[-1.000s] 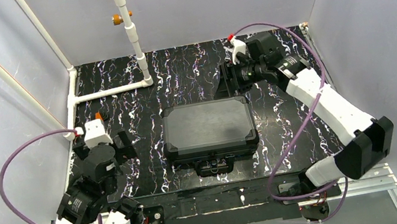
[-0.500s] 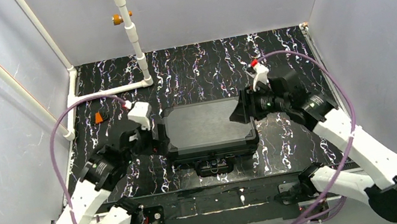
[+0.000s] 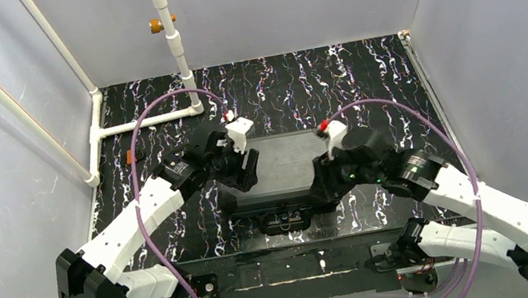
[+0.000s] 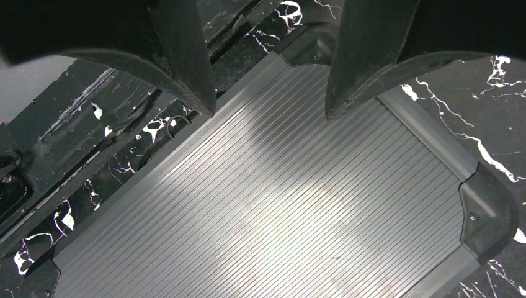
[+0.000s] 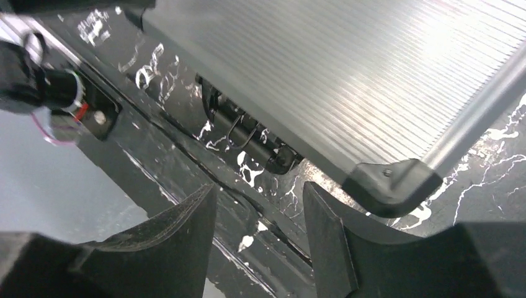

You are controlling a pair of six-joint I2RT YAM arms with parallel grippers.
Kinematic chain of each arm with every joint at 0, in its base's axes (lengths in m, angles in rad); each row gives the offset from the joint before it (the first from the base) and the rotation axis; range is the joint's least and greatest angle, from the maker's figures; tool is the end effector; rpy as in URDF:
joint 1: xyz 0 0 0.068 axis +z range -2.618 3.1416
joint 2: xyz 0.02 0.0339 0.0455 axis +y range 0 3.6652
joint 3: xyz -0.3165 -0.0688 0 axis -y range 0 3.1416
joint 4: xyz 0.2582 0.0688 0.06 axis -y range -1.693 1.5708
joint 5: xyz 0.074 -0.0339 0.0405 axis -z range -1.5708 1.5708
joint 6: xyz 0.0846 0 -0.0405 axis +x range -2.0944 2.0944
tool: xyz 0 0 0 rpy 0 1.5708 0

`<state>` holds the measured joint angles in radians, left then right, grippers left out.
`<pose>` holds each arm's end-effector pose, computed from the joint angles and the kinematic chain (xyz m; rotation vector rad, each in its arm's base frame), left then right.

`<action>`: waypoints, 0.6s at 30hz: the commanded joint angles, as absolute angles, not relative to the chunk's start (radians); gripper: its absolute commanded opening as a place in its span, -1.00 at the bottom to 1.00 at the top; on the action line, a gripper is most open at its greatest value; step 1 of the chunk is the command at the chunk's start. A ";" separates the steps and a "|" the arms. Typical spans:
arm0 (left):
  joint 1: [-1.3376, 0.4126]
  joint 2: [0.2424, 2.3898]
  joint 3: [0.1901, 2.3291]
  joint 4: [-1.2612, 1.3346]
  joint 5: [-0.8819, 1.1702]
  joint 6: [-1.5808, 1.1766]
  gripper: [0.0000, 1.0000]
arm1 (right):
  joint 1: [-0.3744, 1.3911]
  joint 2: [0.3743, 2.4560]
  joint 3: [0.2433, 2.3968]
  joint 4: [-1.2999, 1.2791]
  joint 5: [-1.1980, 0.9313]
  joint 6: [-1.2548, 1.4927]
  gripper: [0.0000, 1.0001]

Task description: Pack up texas hold em set

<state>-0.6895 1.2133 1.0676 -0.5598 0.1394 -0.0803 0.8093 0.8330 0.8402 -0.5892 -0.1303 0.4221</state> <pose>0.2190 -0.1958 0.3296 0.7706 2.2005 -0.5549 0.1278 0.1500 0.3228 -0.5154 2.2137 0.8281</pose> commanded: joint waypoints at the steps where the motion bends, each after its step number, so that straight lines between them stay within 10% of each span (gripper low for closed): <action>1: -0.704 1.223 1.049 -0.528 0.171 -0.054 0.24 | 1.051 0.941 0.929 -0.614 0.201 0.368 0.19; 18: -0.752 1.341 1.082 -0.548 0.197 -0.054 -0.32 | 1.425 0.921 0.674 -0.303 0.396 0.507 -0.18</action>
